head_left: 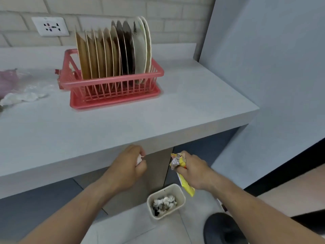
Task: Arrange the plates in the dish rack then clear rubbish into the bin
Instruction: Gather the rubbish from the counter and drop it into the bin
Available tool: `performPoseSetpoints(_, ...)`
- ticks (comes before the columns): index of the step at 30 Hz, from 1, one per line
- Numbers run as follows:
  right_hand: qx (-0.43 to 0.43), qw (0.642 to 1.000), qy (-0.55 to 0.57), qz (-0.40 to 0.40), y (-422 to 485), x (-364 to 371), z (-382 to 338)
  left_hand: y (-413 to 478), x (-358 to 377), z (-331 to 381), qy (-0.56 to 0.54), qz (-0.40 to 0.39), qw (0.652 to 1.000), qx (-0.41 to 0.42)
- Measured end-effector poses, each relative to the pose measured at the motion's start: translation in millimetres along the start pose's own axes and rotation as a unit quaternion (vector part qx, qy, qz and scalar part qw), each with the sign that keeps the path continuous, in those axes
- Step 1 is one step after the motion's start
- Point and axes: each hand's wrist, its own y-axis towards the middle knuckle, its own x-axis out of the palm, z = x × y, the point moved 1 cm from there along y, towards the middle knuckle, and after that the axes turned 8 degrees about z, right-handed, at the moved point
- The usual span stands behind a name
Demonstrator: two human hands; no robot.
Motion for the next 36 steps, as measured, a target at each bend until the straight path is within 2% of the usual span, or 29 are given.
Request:
performPoseSetpoints(9, 0.103, 0.993, 0.055, 0.024, -14, 75, 79, -36, 124, -43, -0.034, -0.186, 0.978, -0.09)
performPoseSetpoints(13, 0.191, 0.973, 0.127, 0.031, -12, 130, 128, -51, 196, -84, -0.006, -0.228, 0.964, -0.134)
performPoseSetpoints(17, 0.227, 0.962, 0.149, 0.02, -2, 197, 189, -63, 289, -132, 0.029, -0.26, 0.953, -0.152)
performPoseSetpoints(23, 0.186, 0.971, 0.151, -0.014, 8, 289, 268, -67, 437, -213, 0.109, -0.333, 0.929, -0.116)
performPoseSetpoints(27, 0.12, 0.988, 0.089, -0.048, 21, 335, 311, -57, 519, -262, 0.151, -0.376, 0.91, -0.091)
performPoseSetpoints(32, 0.01, 0.999, 0.025, -0.038, 59, 371, 337, -61, 580, -313, 0.171, -0.388, 0.899, -0.107)
performPoseSetpoints(36, -0.053, 0.997, -0.023, -0.055, 96, 395, 332, -62, 563, -315, 0.162, -0.338, 0.923, -0.091)
